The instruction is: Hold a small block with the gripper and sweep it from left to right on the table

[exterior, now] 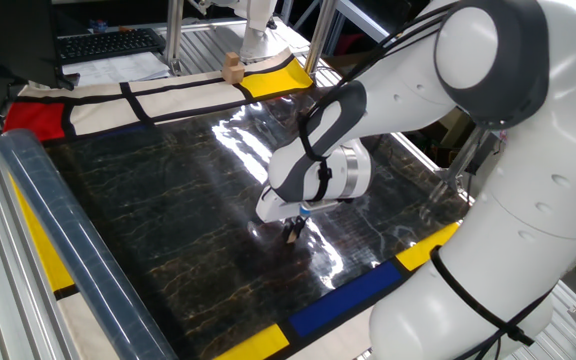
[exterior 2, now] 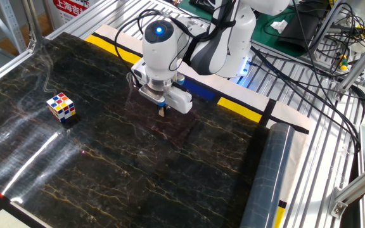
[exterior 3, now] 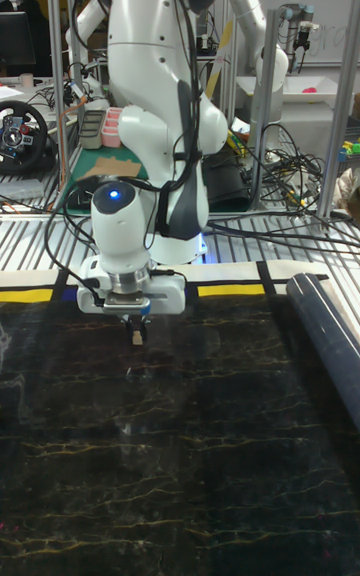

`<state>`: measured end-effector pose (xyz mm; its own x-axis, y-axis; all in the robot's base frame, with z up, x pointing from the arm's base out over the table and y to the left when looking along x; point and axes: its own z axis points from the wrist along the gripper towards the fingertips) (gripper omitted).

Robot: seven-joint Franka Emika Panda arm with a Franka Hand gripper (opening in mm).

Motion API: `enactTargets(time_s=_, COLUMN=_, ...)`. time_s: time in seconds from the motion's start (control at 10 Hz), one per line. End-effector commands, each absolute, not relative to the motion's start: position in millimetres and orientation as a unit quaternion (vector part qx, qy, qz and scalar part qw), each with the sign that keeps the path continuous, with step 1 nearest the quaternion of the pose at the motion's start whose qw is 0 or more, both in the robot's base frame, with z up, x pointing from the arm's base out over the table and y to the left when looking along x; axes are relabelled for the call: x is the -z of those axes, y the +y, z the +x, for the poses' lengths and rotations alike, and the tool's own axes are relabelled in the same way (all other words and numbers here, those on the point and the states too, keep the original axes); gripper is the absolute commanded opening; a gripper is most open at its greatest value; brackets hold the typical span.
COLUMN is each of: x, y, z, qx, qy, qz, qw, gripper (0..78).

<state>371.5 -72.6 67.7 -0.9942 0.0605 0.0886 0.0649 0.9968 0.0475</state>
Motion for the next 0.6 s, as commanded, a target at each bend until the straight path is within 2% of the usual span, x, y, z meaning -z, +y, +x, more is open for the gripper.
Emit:
enactTargets(time_s=0.1, x=-64.5, y=-73.6, z=374.2, qx=0.027, qy=-0.998, qz=-0.031, qw=0.039, gripper=1.1)
enactTargets(time_s=0.3, x=-64.5, y=-73.6, z=374.2, qx=0.023, qy=-0.998, qz=-0.017, qw=0.052, gripper=1.1)
enactTargets(time_s=0.6, x=-64.4, y=-73.5, z=374.3, qx=0.016, qy=-0.999, qz=-0.007, qw=0.048, gripper=1.1)
